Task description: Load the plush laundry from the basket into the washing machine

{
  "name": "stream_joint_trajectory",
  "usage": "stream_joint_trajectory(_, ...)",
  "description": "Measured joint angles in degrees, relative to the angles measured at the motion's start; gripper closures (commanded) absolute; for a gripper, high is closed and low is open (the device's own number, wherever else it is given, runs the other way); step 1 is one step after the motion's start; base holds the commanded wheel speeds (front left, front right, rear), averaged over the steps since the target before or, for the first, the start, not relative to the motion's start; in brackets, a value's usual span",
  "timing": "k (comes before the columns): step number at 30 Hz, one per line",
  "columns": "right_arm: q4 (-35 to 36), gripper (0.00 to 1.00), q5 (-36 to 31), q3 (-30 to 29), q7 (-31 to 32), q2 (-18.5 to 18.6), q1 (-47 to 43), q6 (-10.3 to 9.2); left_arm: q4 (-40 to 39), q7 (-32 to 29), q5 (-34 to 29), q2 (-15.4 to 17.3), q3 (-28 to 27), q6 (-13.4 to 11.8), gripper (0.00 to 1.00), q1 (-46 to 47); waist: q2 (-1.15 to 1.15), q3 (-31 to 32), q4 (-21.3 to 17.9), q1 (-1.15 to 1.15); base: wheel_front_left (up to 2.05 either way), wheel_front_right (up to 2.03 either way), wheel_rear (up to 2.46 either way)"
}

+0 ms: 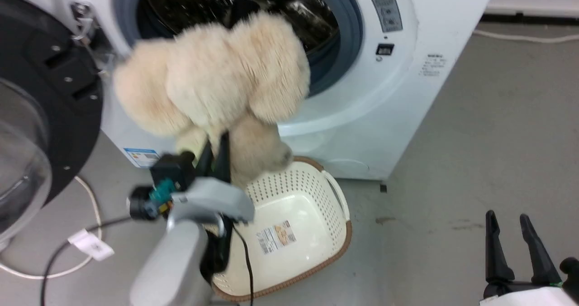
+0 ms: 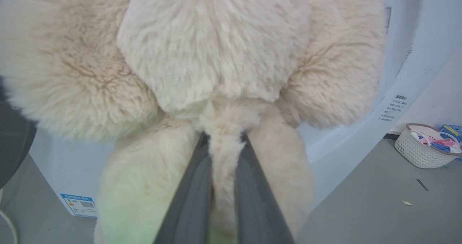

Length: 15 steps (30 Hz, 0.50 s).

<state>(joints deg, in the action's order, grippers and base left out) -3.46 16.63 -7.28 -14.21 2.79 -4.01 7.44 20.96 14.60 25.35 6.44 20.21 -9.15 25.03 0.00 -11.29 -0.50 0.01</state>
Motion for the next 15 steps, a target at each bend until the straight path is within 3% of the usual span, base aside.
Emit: stream_joint_trajectory(15,3.2,0.00,-0.5,-0.1,0.5,0.0,6.3,0.00,2.9,0.0,-8.3,-0.6,-10.2,4.4,1.00,14.4,0.00,-12.9,-4.0,0.01,0.00,0.00,0.00)
